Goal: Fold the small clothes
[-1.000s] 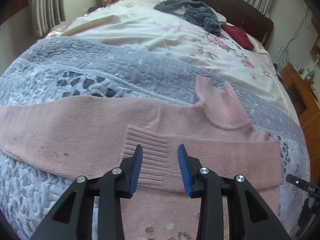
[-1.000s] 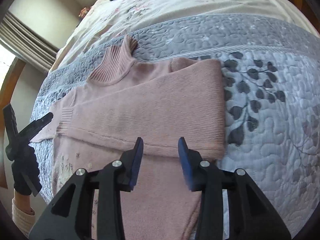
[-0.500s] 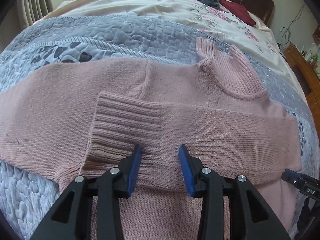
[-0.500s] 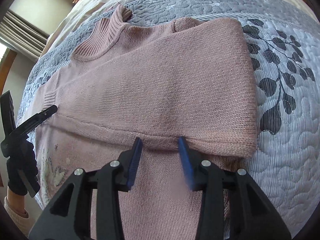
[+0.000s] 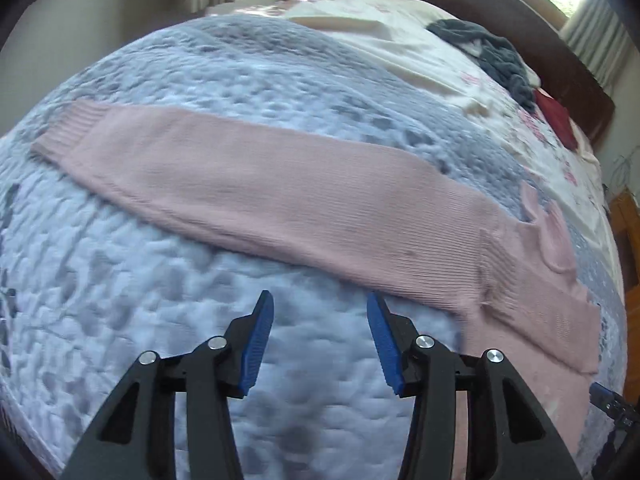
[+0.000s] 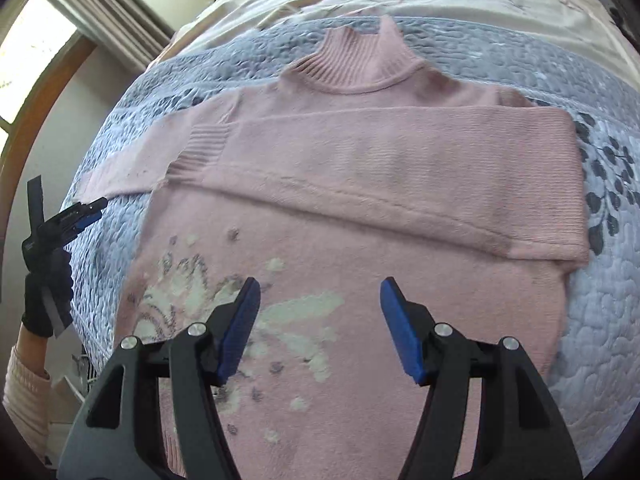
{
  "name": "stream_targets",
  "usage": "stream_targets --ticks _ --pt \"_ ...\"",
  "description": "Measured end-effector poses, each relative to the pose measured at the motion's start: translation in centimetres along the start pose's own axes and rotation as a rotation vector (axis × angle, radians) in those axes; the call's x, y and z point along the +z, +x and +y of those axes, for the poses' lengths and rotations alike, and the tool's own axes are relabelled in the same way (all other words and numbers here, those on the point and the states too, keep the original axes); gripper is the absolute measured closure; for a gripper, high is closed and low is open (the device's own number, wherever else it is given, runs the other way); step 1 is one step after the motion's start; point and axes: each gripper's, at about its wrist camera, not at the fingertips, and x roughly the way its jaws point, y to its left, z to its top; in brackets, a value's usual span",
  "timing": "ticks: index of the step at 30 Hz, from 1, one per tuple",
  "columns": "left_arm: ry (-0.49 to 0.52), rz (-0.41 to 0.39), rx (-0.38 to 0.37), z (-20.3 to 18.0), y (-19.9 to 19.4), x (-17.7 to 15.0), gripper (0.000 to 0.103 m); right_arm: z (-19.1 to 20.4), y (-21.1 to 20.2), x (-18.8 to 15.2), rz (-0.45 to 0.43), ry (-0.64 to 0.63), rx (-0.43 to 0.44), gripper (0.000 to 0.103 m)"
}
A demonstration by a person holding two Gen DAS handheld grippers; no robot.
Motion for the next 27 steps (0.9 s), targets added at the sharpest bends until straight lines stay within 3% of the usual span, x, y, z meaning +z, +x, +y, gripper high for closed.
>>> stream_targets --ticks 3,5,15,21,25,27 --pt "-0.166 -0.025 -0.015 7.1 0.2 1.4 0.055 2.7 2.3 -0.7 0.032 -0.046 0.008 0.041" --pt "-0.263 -0.048 -0.101 10.4 0.4 2.4 0.060 4.0 3.6 -1.0 0.051 -0.063 0.018 0.041" --pt "-0.538 -0.134 -0.255 17.2 3.3 7.4 0.061 4.7 7.0 -1.9 0.079 -0.073 -0.013 0.040" --pt "-0.553 -0.160 -0.242 17.5 4.5 9.0 0.070 4.8 7.8 -1.6 0.083 -0.080 -0.025 0.039" --pt "-0.556 -0.154 -0.206 17.8 4.7 9.2 0.091 4.8 7.8 -1.8 0.077 -0.083 -0.021 0.039" --pt "-0.552 -0.155 -0.196 17.8 4.5 9.1 0.096 4.6 7.7 -1.8 0.074 -0.077 -0.014 0.039"
